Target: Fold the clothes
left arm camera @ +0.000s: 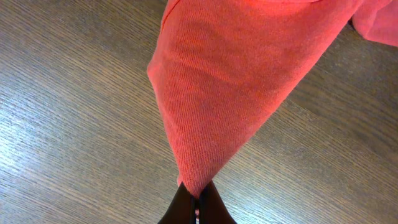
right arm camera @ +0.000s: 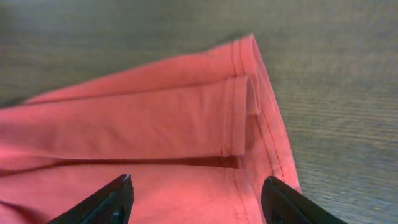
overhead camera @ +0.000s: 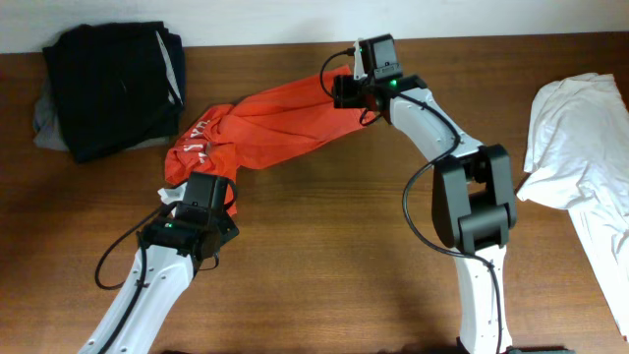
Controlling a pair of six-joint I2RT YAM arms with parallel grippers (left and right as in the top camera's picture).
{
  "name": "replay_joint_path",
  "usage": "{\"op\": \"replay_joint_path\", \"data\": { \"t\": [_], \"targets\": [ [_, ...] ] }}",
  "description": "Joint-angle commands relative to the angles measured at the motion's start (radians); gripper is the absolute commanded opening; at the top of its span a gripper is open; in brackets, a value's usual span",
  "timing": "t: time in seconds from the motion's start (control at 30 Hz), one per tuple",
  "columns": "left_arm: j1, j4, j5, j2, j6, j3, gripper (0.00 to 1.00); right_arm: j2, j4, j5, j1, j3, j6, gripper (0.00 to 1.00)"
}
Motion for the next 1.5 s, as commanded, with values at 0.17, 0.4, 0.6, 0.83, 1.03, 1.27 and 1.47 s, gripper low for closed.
{"op": "replay_joint_path", "data": {
  "t": [0.17, 0.4, 0.6, 0.83, 1.03, 1.27, 1.47],
  "targets": [
    [0.001, 0.002, -0.011, -0.013, 0.005, -0.003, 0.01, 0.061, 0.006, 0.122, 0.000, 0.011, 0.004, 0.58],
    [0.001, 0.002, -0.015, -0.013, 0.005, -0.003, 0.01, 0.069, 0.024, 0.122, 0.013, 0.010, 0.004, 0.34],
    [0.001, 0.005, -0.015, -0.013, 0.005, -0.003, 0.04, 0.069, 0.023, 0.122, 0.013, 0.010, 0.004, 0.50],
    [0.001, 0.006, -0.014, -0.013, 0.005, -0.003, 0.08, 0.080, 0.008, 0.122, 0.019, 0.010, 0.004, 0.50],
    [0.001, 0.009, -0.015, -0.013, 0.005, -0.003, 0.08, 0.092, 0.029, 0.122, 0.024, 0.011, 0.004, 0.40],
    [0.001, 0.008, -0.014, -0.013, 0.005, -0.003, 0.15, 0.085, 0.007, 0.190, 0.019, 0.021, 0.004, 0.04],
    [0.001, -0.010, 0.008, -0.013, 0.005, -0.003, 0.20, -0.011, -0.305, 0.190, -0.034, 0.236, 0.035, 0.04]
  ]
}}
